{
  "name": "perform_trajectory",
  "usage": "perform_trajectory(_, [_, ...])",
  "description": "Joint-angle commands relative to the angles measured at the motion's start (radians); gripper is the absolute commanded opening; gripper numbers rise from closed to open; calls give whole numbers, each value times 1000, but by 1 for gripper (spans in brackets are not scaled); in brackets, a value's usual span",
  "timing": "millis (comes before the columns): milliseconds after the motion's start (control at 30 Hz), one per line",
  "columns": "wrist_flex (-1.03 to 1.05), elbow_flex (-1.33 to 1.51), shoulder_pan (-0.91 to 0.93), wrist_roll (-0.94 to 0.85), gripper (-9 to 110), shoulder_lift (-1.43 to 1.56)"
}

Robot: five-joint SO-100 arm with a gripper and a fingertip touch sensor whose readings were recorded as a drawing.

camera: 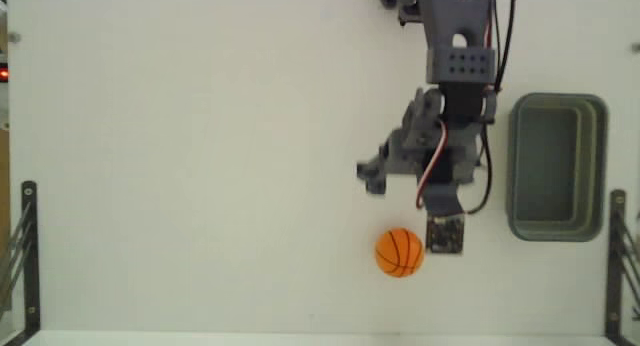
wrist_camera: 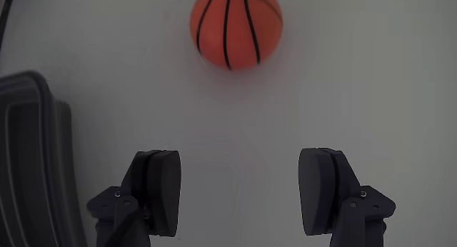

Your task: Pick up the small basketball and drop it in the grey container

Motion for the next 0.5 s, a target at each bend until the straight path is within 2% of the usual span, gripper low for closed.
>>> perform_trajectory(0, [-27, -63, -6, 3, 110, -12])
perform_trajectory(467, [-83, -196, -6, 3, 110, -201])
